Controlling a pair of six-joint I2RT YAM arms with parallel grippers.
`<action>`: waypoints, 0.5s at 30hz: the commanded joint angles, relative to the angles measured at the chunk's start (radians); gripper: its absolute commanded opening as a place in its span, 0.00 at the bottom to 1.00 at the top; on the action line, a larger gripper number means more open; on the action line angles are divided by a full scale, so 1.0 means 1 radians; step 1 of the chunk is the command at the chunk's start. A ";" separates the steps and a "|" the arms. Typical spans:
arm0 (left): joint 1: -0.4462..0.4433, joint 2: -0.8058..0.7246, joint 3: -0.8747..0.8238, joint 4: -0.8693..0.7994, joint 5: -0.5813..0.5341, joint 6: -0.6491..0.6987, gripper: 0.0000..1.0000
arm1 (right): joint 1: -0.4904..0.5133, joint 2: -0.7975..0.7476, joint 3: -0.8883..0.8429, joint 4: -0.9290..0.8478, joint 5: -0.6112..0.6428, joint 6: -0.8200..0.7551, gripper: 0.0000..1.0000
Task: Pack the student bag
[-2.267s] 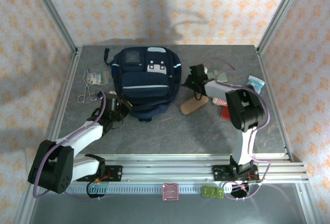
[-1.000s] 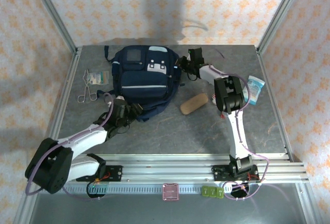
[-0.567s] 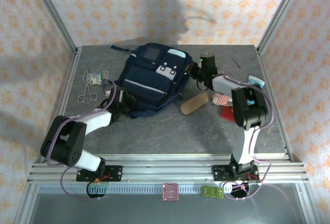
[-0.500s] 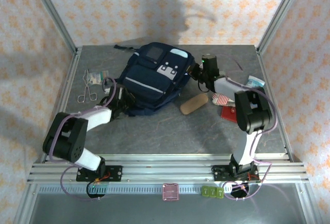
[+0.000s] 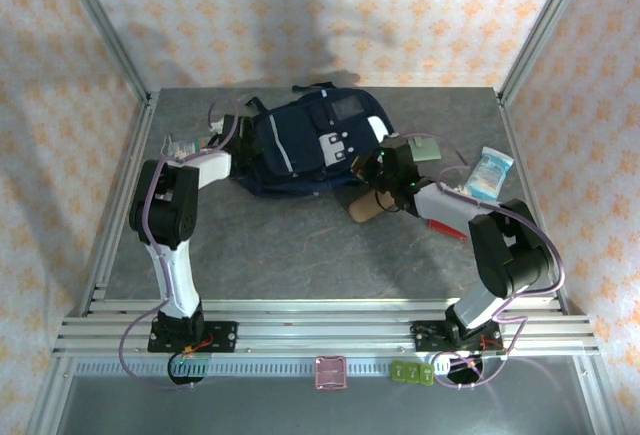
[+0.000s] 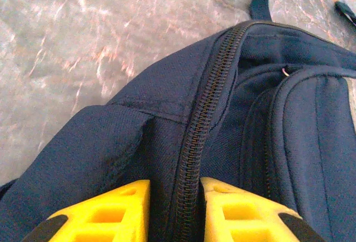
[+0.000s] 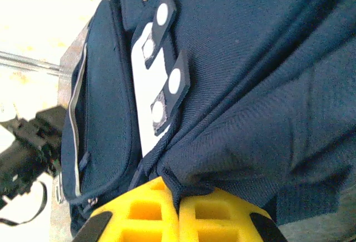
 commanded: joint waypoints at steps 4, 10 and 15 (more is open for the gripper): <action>-0.027 0.029 0.101 -0.058 0.064 0.058 0.30 | 0.102 0.082 0.076 0.124 -0.127 0.015 0.02; -0.024 -0.062 0.051 -0.022 0.167 0.054 0.39 | 0.131 0.142 0.095 0.082 -0.126 -0.006 0.29; -0.039 -0.201 -0.040 0.011 0.253 0.036 0.49 | 0.142 0.108 0.090 -0.040 -0.105 -0.079 0.44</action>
